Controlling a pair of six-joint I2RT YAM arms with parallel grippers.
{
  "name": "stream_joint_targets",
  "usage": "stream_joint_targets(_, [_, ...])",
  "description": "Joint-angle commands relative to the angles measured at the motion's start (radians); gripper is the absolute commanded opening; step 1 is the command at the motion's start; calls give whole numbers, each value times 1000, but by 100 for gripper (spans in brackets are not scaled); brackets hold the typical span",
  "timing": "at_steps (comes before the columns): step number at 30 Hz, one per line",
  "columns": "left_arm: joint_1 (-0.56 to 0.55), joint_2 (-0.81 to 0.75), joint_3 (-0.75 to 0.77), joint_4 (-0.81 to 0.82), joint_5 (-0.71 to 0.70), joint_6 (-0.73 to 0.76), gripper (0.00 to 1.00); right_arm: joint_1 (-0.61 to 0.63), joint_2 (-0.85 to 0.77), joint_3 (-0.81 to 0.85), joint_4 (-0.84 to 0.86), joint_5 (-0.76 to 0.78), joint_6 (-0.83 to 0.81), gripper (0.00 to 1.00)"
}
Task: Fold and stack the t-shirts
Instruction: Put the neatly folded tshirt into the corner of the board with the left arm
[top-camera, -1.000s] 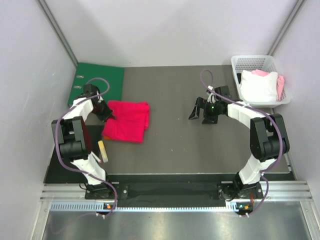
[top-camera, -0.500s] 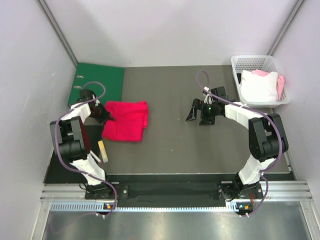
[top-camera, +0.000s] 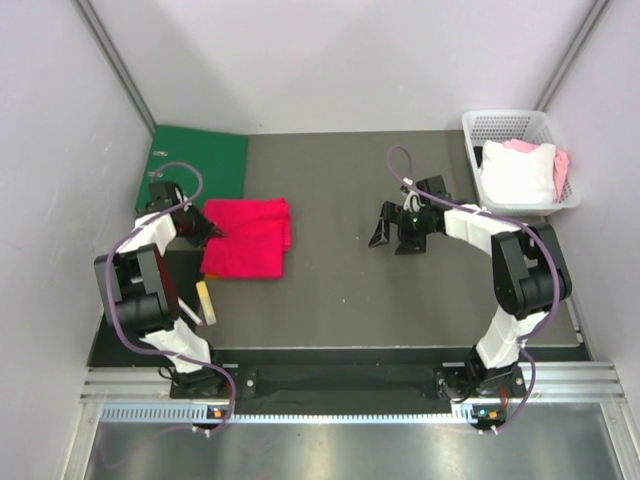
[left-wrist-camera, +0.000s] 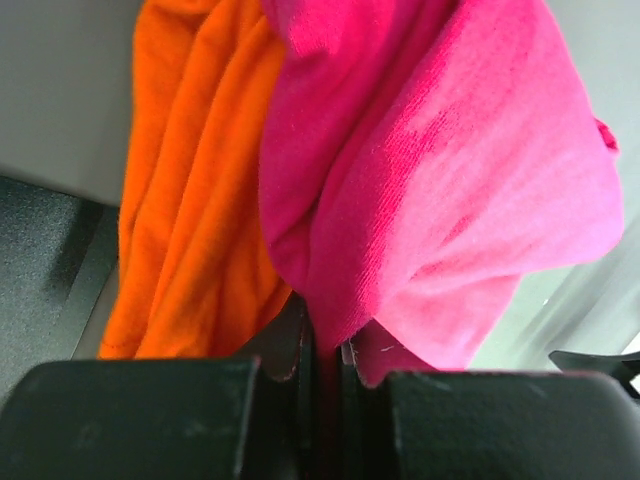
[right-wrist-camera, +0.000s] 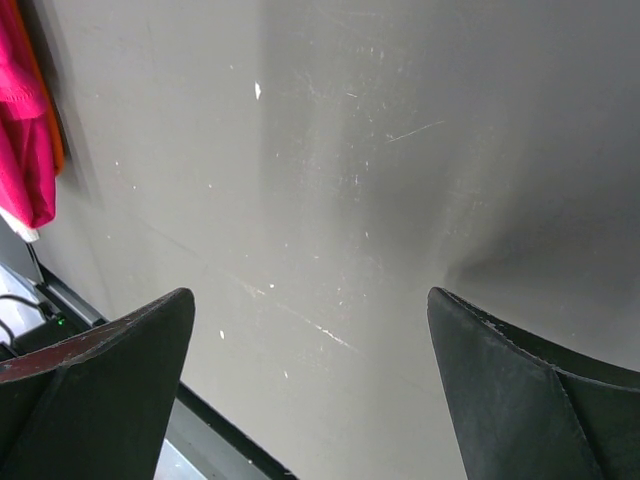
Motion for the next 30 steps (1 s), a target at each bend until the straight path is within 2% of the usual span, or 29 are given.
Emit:
stream_joint_targets(1, [18, -64, 75, 86, 0, -14, 0, 21, 11, 50, 21, -17, -10, 100])
stream_joint_targets(6, [23, -65, 114, 60, -5, 6, 0, 22, 26, 61, 13, -20, -16, 100])
stream_joint_targets(11, [52, -64, 42, 112, -14, -13, 0, 24, 40, 76, 7, -24, -19, 100])
stream_joint_targets(15, [58, 2, 12, 94, 37, -2, 0, 26, 52, 85, 2, -27, -21, 100])
stream_joint_targets(20, [58, 74, -18, 57, 32, 10, 0, 32, 66, 98, -4, -30, -19, 100])
stream_joint_targets(21, [58, 85, -21, 45, 18, 15, 9, 33, 67, 99, -4, -30, -19, 100])
stream_joint_targets(23, [58, 96, -15, 21, -15, 21, 34, 36, 69, 102, -7, -30, -19, 100])
stream_joint_targets(24, [58, 91, -14, -5, -38, 23, 61, 36, 67, 104, -7, -29, -21, 100])
stream_joint_targets(26, [58, 38, -8, -22, -113, 18, 97, 38, 66, 105, -7, -26, -19, 100])
stream_joint_targets(30, [56, -106, 32, -70, -227, 29, 99, 42, 64, 108, -10, -23, -21, 100])
